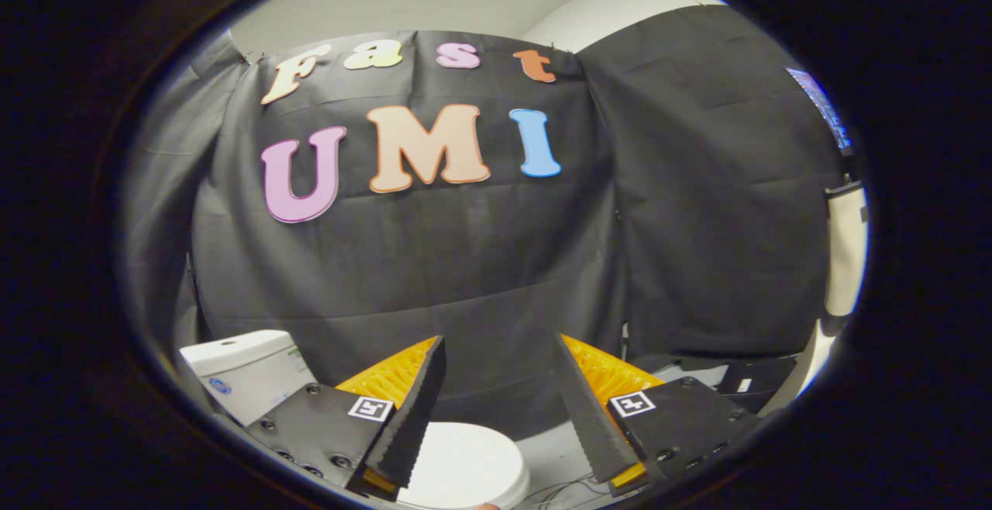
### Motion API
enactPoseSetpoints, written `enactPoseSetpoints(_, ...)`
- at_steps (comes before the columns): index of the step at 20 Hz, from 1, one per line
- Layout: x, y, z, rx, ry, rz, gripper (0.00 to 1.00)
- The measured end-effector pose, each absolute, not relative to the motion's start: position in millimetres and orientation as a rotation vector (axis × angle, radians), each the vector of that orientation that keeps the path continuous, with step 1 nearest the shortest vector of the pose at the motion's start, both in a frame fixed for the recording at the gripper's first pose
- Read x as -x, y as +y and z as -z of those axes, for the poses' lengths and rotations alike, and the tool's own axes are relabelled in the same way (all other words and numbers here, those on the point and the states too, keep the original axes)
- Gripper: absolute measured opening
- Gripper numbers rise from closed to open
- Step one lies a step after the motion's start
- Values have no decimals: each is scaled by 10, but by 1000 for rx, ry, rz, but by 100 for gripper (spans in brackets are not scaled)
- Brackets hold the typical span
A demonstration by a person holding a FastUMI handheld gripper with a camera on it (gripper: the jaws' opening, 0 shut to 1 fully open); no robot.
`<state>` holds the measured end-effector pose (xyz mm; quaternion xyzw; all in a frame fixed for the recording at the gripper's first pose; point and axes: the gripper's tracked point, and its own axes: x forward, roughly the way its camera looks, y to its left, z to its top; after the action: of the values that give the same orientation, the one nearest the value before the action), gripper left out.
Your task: Open the toilet lid.
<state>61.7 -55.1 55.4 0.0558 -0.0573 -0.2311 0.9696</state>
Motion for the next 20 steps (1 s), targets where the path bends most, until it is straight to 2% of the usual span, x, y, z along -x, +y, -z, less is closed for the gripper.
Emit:
enactPoseSetpoints(4,-295,-820,-371,-25,-68,501,86)
enactPoseSetpoints(8,-178,-799,-211,-18,-41,451,86)
enactPoseSetpoints(20,-474,-551,55,66,33,311,85)
